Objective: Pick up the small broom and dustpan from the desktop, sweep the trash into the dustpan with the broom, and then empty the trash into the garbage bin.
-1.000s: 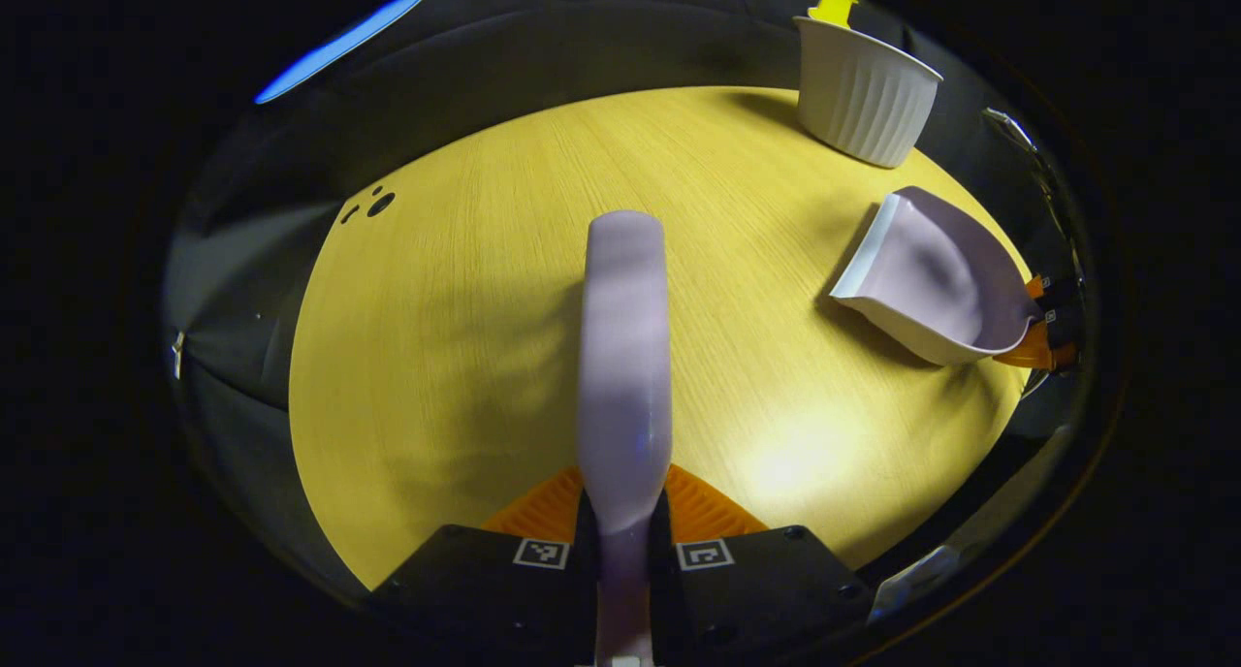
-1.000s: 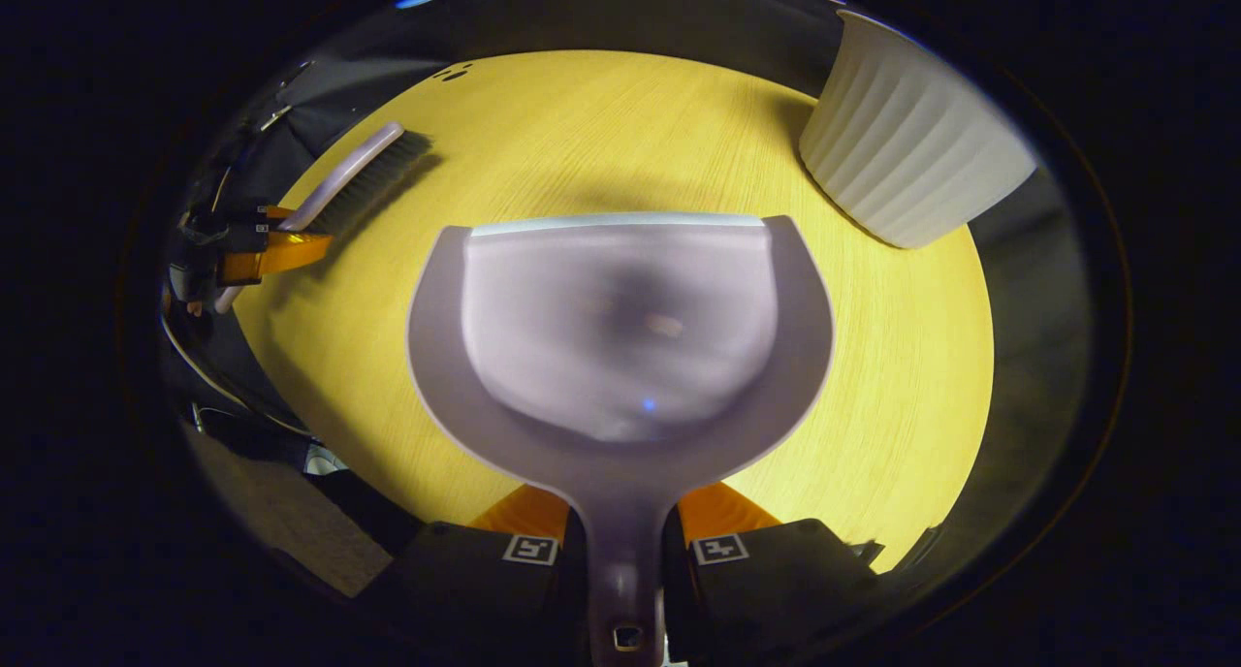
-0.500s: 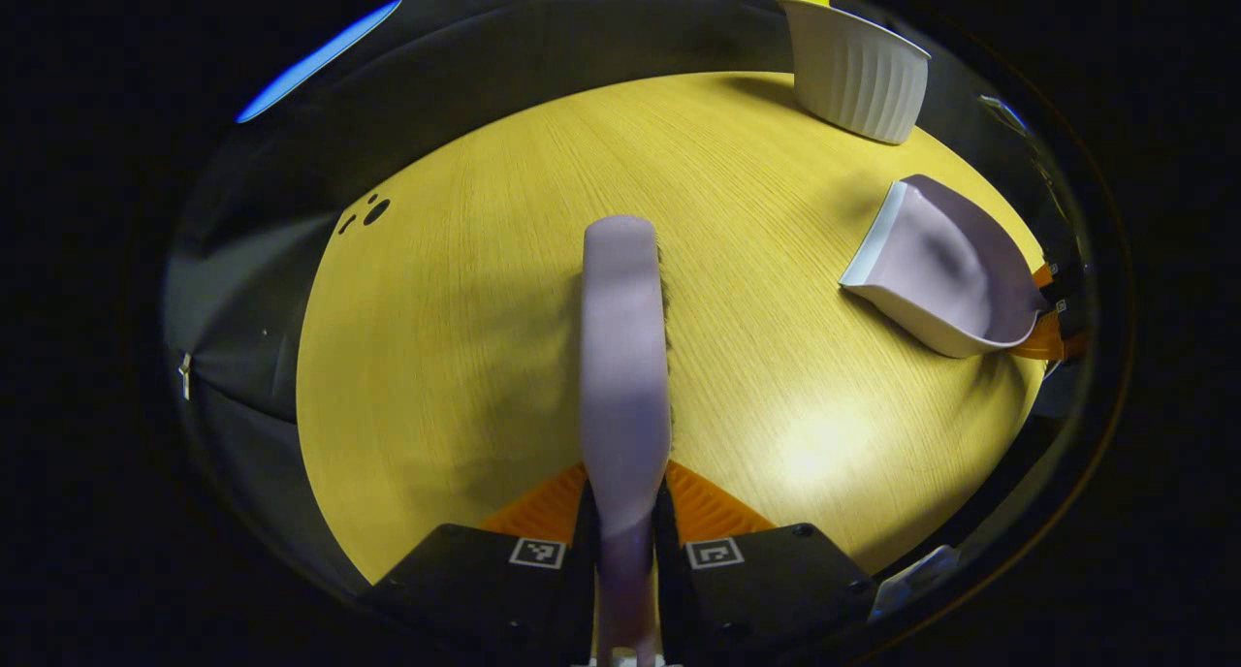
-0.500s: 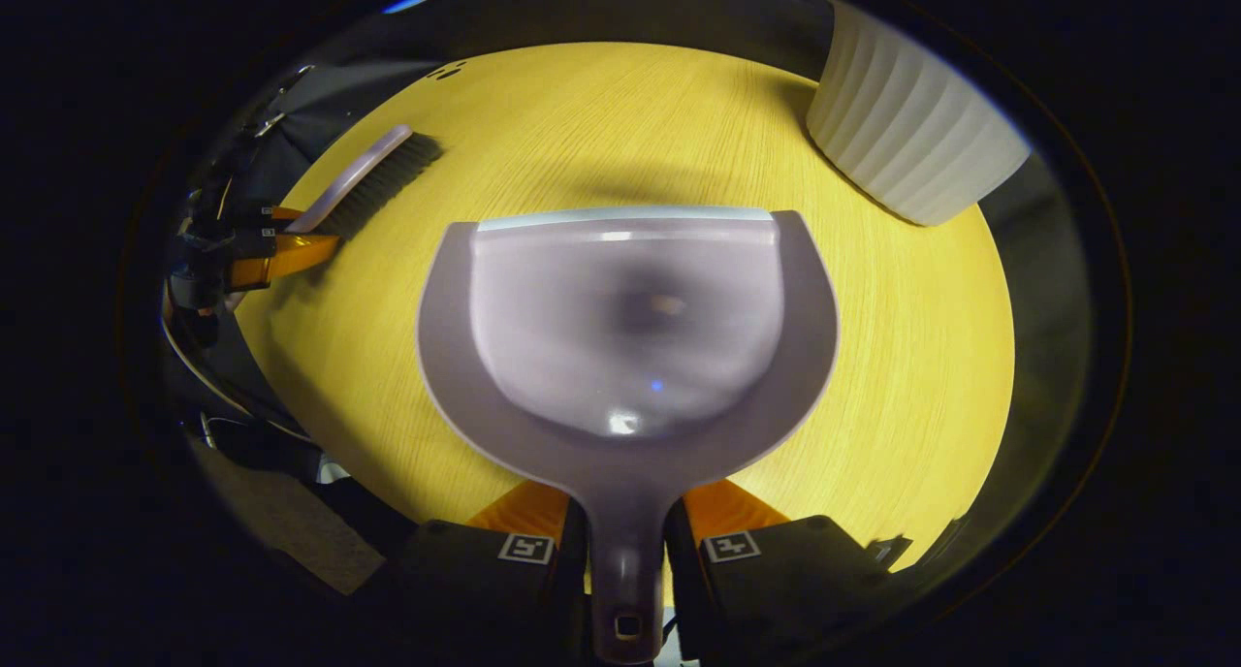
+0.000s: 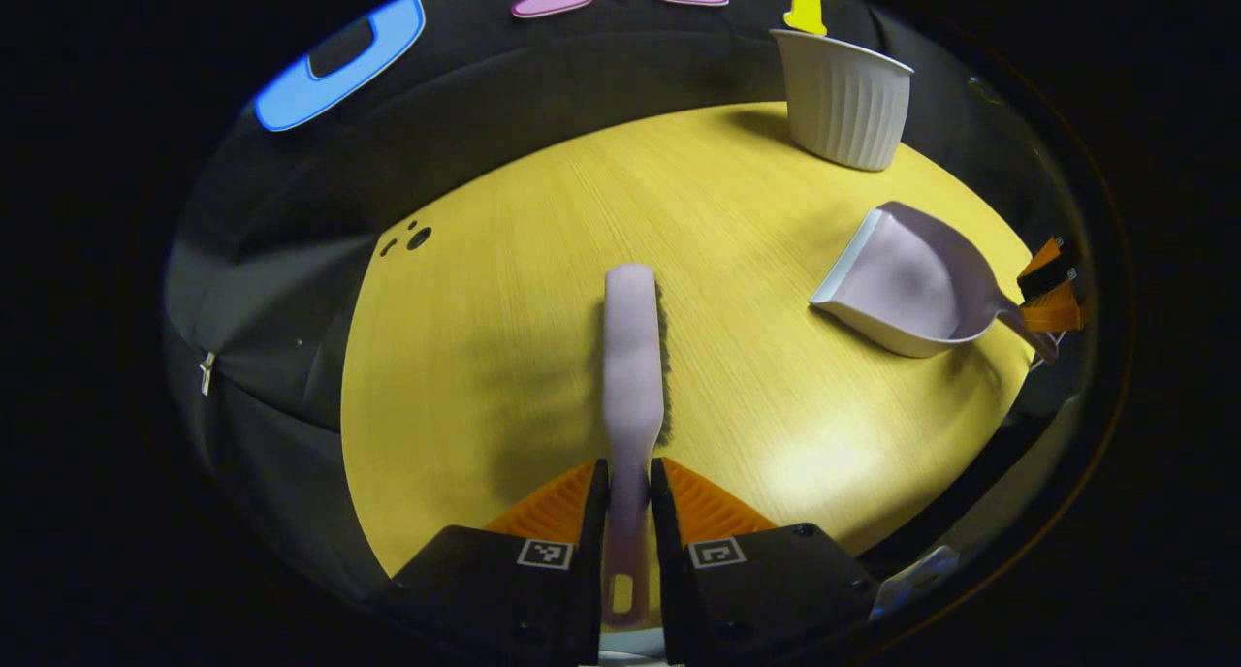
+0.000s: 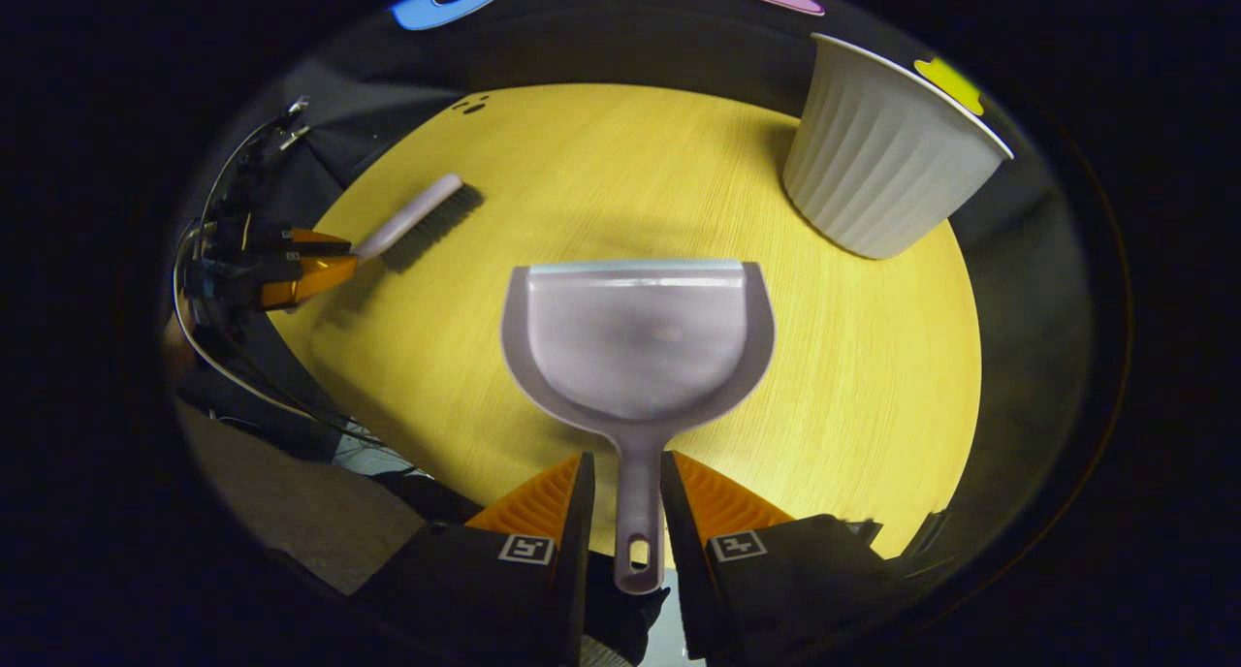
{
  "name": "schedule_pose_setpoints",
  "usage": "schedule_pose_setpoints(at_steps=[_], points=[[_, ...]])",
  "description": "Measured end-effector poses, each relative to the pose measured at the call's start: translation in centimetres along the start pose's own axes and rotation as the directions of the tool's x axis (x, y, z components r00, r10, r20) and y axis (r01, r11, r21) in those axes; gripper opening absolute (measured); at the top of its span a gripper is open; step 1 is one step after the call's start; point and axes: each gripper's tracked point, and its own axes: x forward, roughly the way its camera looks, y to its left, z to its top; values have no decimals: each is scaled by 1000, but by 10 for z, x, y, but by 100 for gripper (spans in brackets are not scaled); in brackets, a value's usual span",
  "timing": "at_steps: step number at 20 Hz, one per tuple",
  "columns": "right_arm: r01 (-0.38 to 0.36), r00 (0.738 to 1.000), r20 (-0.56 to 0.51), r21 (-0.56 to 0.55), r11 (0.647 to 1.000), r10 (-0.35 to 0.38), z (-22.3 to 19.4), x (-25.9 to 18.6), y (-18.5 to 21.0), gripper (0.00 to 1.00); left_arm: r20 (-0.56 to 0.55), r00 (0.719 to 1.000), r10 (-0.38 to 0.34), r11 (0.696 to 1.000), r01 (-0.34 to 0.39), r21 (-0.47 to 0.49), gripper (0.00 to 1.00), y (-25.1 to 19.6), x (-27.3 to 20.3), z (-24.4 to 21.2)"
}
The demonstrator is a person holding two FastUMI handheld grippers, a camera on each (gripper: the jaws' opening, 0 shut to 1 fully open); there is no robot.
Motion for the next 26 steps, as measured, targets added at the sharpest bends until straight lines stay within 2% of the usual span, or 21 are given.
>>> schedule_pose_setpoints(at_steps=[1,2,3,4,6,7,8,9,10,12,13,14,16,22,24,26], points=[[-6,998,62,2,1000,6,15,-17,8,43,40,999,12,1000,-12,-6,29,4,-13,7],[-22,988,153,-2,1000,22,38,-37,20,43,129,991,26,999,-23,-22,28,10,-39,29],[-41,959,282,-12,999,43,75,-59,35,43,252,967,25,998,-10,-63,28,12,-67,63],[-45,930,365,-11,999,46,97,-75,43,43,314,949,26,996,1,-85,28,13,-82,79],[-40,877,480,2,999,34,132,-99,53,42,432,901,33,993,21,-119,28,19,-116,108],[-13,825,565,20,1000,-1,155,-120,51,42,532,846,42,989,38,-140,28,26,-146,133],[30,763,645,32,999,-44,175,-146,50,42,598,800,44,987,59,-151,28,29,-173,150],[73,719,691,33,997,-75,186,-163,49,42,624,780,46,985,68,-157,28,28,-185,159],[103,691,717,33,994,-96,188,-172,48,42,640,767,49,984,74,-163,28,29,-193,163],[136,655,748,28,990,-111,196,-189,47,42,661,748,60,982,73,-173,28,34,-206,173],[139,641,760,24,990,-109,201,-195,47,41,662,746,74,981,63,-181,28,36,-208,173],[133,641,760,21,991,-102,204,-198,49,40,661,746,78,981,60,-184,28,36,-210,171],[117,626,774,32,993,-99,208,-200,44,40,658,748,85,980,56,-189,28,34,-214,171],[104,633,772,-10,995,-58,207,-206,21,42,636,759,136,973,18,-229,28,23,-219,178],[79,634,773,-34,996,-24,211,-210,18,44,631,761,149,971,8,-239,28,16,-221,183],[53,637,771,-56,997,10,209,-213,14,42,626,761,170,969,-12,-249,28,9,-224,185]])
